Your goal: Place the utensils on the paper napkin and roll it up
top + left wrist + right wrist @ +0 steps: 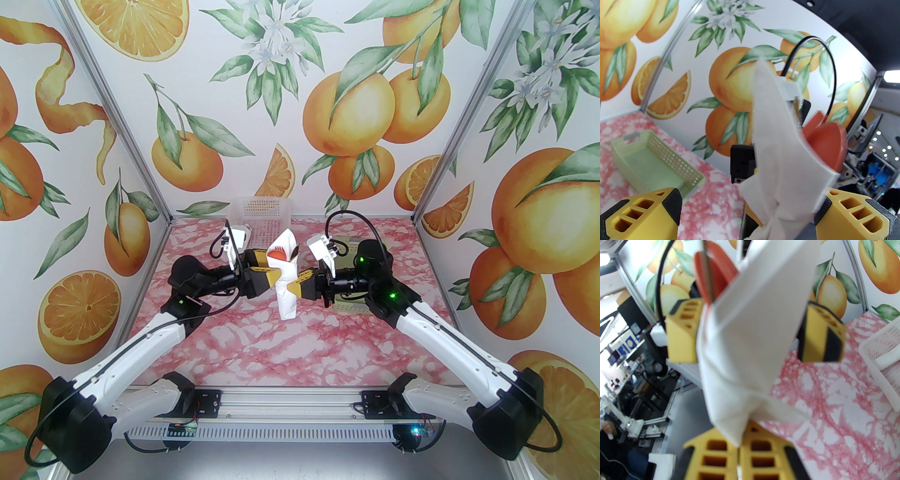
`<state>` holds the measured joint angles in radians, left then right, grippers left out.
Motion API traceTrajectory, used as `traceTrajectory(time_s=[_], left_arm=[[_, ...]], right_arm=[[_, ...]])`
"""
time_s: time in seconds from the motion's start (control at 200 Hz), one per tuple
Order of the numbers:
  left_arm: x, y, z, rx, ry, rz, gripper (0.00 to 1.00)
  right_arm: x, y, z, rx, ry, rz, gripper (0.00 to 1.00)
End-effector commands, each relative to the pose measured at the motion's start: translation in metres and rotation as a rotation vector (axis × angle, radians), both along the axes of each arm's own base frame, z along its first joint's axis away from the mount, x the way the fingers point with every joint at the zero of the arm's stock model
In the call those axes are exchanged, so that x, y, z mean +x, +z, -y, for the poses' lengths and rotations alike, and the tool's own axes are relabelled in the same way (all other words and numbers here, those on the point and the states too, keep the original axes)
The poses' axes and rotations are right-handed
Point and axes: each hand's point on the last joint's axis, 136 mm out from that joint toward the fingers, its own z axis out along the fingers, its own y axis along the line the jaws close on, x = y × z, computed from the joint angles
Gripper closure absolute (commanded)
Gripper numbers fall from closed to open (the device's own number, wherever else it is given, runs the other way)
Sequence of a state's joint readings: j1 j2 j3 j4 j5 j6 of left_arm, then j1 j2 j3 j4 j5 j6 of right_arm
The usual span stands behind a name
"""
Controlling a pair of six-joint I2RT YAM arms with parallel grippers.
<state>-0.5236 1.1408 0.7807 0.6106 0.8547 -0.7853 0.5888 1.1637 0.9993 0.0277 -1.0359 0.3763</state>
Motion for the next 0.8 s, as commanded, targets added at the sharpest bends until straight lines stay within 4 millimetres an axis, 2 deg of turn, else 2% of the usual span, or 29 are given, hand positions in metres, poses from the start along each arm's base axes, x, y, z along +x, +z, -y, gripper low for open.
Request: traceTrajectory(time_s=[0.0, 0.185, 0.37, 0.595, 0.795], left_arm=[[-0.015, 0.027, 0.01, -0.053, -0.07, 0.094, 0.05], [-0.022, 0.032, 0.016, -0.076, -0.102, 0.119, 0.13], [-0.026, 0.038, 0.016, -0.106, -0.126, 0.131, 0.31], [-0.024, 0.038, 0.017, -0.102, -0.129, 0.123, 0.61], [-0.021, 0.036, 0.017, -0.091, -0.11, 0.117, 0.76]], right_arm=[[-0.001, 0.017, -0.003, 0.031, 0.009, 0.047, 1.0], [0.001, 0.016, -0.005, 0.029, 0.009, 0.046, 1.0], [0.001, 0.013, -0.005, 0.02, 0.008, 0.043, 1.0], [0.002, 0.012, -0.003, 0.013, -0.012, 0.054, 1.0], [0.0, 0.006, 0.0, -0.011, -0.023, 0.052, 1.0]])
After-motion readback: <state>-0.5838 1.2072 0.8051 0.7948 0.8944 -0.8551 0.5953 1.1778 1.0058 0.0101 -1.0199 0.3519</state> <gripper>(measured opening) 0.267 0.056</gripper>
